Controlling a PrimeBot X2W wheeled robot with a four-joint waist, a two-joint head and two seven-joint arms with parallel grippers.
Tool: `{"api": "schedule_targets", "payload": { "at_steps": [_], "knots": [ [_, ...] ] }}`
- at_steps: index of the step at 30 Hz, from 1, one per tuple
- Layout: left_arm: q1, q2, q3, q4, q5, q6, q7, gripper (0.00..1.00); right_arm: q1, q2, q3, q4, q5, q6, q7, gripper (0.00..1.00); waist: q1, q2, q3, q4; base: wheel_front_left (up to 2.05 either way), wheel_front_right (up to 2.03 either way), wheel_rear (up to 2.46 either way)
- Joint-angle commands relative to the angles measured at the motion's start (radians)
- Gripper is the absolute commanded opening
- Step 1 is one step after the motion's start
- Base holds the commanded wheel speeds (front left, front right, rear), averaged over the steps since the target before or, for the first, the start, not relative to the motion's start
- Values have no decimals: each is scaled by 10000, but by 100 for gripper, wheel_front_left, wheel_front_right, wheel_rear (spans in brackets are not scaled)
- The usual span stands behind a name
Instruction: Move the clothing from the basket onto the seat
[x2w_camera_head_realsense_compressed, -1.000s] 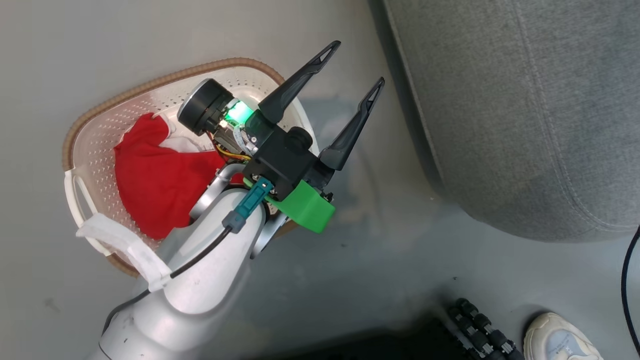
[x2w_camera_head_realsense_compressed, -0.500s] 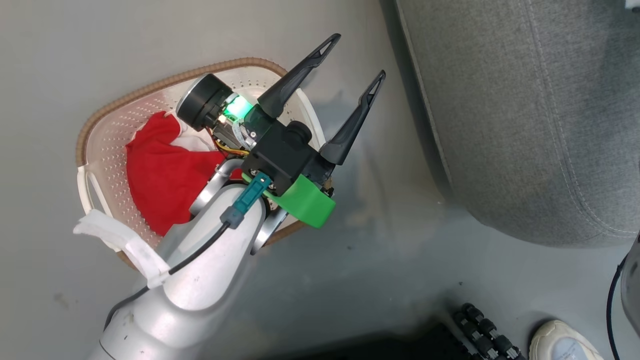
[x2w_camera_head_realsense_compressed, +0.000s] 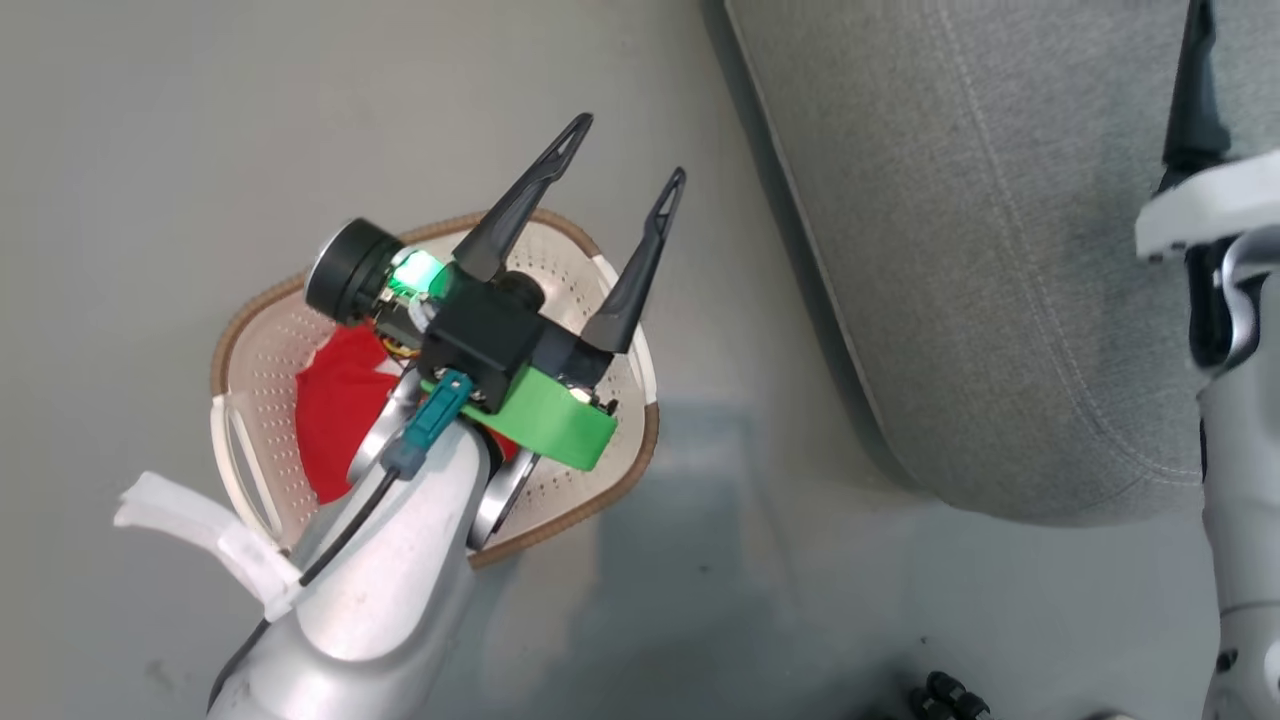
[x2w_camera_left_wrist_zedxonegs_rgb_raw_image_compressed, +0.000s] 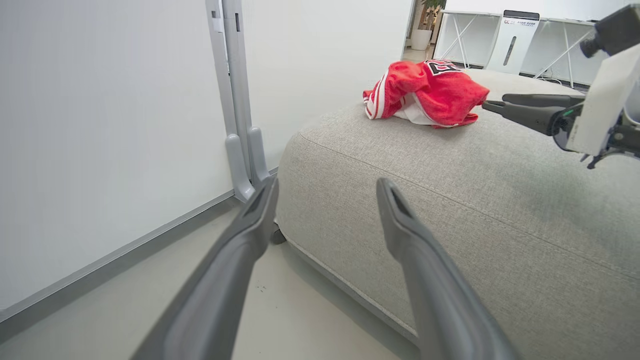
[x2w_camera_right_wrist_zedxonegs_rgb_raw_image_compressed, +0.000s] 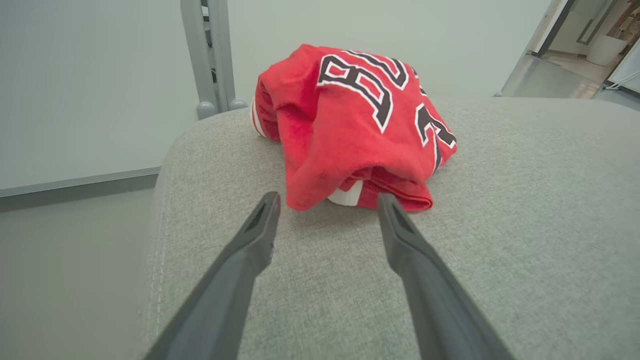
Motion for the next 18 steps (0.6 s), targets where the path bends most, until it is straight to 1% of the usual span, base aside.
{"api": "schedule_targets", "payload": {
  "at_steps": [1, 7, 12, 18],
  "knots": [
    [245, -5, 174, -31, -99, 72, 9, 100, 403, 46, 79, -193, 70, -7, -24, 100, 0, 0, -808, 32, 0, 0, 0],
    [963, -68, 862, 7, -256, 217, 7, 100, 1727, 174, 523, -904, 348, -7, -24, 100, 0, 0, -1847, 369, 0, 0, 0],
    [1569, -145, 1541, -29, -314, 339, 9, 100, 2730, 514, 1054, -1627, 485, -8, -24, 100, 0, 0, -2670, 763, 0, 0, 0],
    [2356, -191, 2405, -31, -327, 426, 7, 100, 3458, 860, 1628, -2101, 431, -8, -24, 100, 0, 0, -3419, 1163, 0, 0, 0]
  ]
}}
